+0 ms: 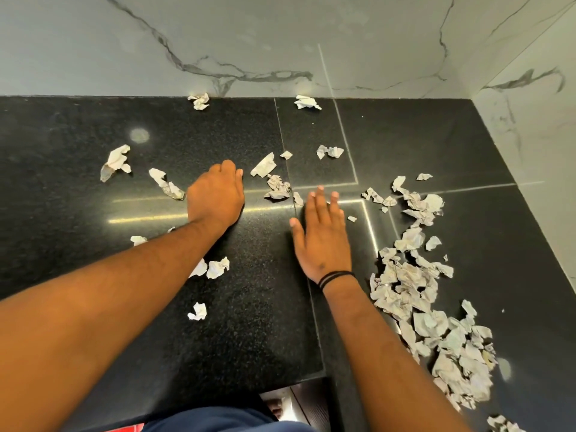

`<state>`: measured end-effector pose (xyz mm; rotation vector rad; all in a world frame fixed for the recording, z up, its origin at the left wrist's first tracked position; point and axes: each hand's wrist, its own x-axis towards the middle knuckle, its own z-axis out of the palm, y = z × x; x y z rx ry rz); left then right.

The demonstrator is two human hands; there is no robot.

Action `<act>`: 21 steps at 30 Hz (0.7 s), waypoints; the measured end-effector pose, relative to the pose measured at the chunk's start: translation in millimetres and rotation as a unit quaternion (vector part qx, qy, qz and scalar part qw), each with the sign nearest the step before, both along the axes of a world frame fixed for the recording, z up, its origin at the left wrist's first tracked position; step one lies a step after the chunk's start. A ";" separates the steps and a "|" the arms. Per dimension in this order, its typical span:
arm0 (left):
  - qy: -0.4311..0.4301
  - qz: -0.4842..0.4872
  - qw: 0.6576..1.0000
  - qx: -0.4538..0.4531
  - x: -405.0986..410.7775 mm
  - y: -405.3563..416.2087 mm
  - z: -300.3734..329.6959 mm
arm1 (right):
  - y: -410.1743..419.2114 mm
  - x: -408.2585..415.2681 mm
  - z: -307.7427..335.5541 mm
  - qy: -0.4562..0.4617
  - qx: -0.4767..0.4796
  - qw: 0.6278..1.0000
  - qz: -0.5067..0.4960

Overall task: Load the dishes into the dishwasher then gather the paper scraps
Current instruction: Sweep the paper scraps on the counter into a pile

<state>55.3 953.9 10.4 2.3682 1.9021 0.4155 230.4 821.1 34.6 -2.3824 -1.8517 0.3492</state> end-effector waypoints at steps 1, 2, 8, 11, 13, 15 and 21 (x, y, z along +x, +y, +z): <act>0.005 -0.002 1.000 0.000 -0.2 -0.2 -0.1 | 7.0 -9.1 -1.4 0.016 -0.005 1.000 0.022; 0.009 -0.004 1.000 0.000 -0.3 -0.3 -0.3 | 12.1 -15.7 -4.1 0.023 -0.017 0.999 0.037; 0.015 -0.010 1.000 0.006 -0.7 -1.0 0.1 | -5.8 8.2 -12.2 -0.021 -0.035 0.998 -0.041; 0.014 -0.013 1.000 0.008 -1.1 -0.5 -1.3 | -12.9 21.0 -6.6 -0.009 -0.029 0.991 -0.130; 0.012 -0.016 1.000 0.016 -1.1 -0.6 -2.4 | 0.2 20.8 -1.5 -0.002 -0.001 0.989 -0.151; 0.006 -0.018 0.999 0.027 -1.2 -0.2 -3.9 | 28.5 20.7 4.4 0.002 0.012 0.992 -0.123; 0.002 -0.018 0.999 0.028 -1.9 0.1 -4.8 | 129.8 27.9 11.9 0.016 -0.056 0.997 -0.056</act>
